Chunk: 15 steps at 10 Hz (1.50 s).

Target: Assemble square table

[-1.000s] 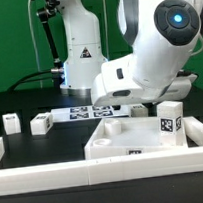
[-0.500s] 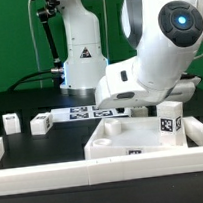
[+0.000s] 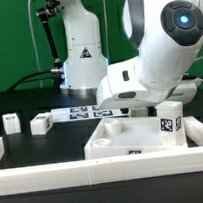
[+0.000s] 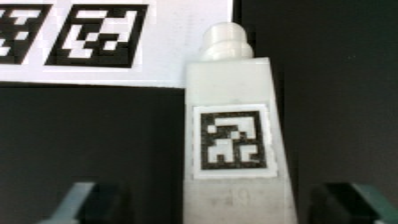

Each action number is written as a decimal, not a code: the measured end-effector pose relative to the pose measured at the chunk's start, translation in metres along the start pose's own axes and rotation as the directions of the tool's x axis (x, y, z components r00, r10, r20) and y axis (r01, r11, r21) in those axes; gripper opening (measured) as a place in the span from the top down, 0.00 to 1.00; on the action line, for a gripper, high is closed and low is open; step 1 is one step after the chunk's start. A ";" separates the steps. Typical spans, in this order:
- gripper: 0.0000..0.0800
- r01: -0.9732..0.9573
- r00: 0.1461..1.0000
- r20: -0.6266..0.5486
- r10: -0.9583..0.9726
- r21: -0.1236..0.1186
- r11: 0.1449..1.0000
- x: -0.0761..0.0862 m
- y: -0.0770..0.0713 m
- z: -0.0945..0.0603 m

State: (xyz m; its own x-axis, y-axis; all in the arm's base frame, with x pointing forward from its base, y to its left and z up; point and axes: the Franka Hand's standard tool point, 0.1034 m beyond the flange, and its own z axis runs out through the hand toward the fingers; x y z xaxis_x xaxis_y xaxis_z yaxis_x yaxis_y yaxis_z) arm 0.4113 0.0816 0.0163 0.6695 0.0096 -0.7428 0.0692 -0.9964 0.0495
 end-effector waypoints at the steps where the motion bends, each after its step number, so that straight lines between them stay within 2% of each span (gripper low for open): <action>1: 0.57 -0.001 1.000 0.000 0.001 0.002 1.000 0.000 0.001 0.000; 2: 0.64 -0.002 1.000 0.000 0.002 0.003 1.000 0.000 0.002 0.000; 6: 0.64 -0.005 1.000 -0.006 0.005 0.002 1.000 0.000 0.007 -0.005; 7: 0.64 0.002 1.000 -0.011 -0.002 0.005 1.000 -0.002 0.012 -0.011; 11: 0.64 0.023 1.000 -0.002 -0.023 0.039 0.999 -0.031 0.047 -0.063; 12: 0.64 0.019 1.000 -0.015 -0.018 0.044 0.999 -0.033 0.049 -0.069; 14: 0.64 0.018 1.000 -0.016 -0.017 0.043 0.999 -0.031 0.049 -0.067; 15: 0.64 0.020 0.994 -0.105 -0.016 0.041 0.999 -0.022 0.049 -0.072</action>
Offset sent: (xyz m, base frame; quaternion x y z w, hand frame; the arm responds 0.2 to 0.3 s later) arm 0.0016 0.0016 0.0032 0.0028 0.0010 0.0024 1.0000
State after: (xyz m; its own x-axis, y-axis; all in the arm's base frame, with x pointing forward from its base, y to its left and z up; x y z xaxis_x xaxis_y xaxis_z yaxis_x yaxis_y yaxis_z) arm 0.4537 0.0383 0.0832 0.7424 0.0342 -0.6691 0.0523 -0.9986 0.0069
